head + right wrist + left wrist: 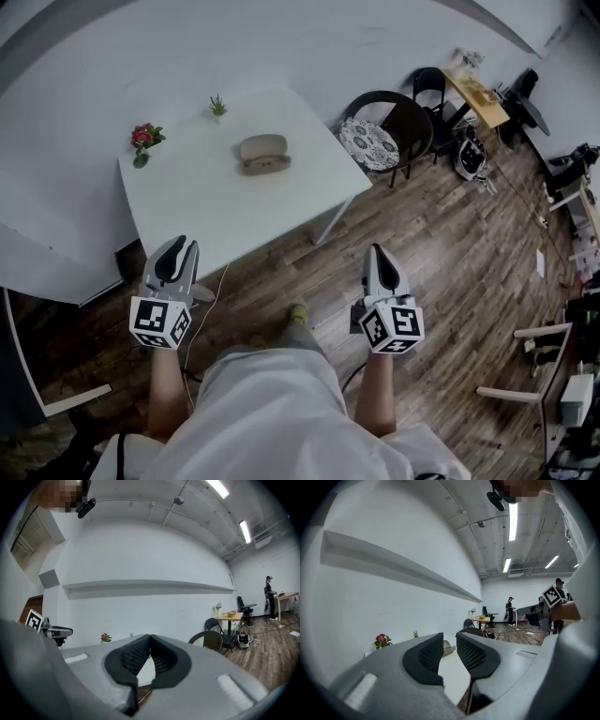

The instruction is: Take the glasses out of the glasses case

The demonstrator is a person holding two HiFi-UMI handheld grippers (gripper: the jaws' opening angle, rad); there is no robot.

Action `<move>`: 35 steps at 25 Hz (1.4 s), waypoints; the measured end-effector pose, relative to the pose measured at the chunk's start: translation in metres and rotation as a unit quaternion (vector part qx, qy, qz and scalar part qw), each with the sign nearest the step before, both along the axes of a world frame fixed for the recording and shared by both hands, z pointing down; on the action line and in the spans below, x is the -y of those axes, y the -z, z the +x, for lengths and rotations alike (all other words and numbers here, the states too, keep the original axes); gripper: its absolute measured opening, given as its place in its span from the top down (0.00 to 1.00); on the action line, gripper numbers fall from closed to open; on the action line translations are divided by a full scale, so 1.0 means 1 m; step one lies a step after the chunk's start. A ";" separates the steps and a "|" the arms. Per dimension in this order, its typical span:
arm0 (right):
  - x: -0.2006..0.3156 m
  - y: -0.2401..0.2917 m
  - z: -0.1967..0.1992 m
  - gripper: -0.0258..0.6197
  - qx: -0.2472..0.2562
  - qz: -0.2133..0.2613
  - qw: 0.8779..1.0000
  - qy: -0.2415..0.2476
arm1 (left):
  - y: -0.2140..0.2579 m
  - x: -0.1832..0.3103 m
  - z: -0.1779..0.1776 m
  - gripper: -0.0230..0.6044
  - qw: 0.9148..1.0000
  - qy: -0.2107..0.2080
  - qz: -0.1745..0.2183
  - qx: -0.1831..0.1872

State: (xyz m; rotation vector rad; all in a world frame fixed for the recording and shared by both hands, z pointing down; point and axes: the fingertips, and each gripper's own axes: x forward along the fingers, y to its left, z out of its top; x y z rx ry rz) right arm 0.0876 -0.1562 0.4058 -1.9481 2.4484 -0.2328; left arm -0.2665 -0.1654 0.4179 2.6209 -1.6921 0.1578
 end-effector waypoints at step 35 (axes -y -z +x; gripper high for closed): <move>0.340 -0.049 0.073 0.96 0.035 -0.034 0.991 0.128 | -0.019 0.260 0.110 0.81 0.993 0.062 -0.040 0.096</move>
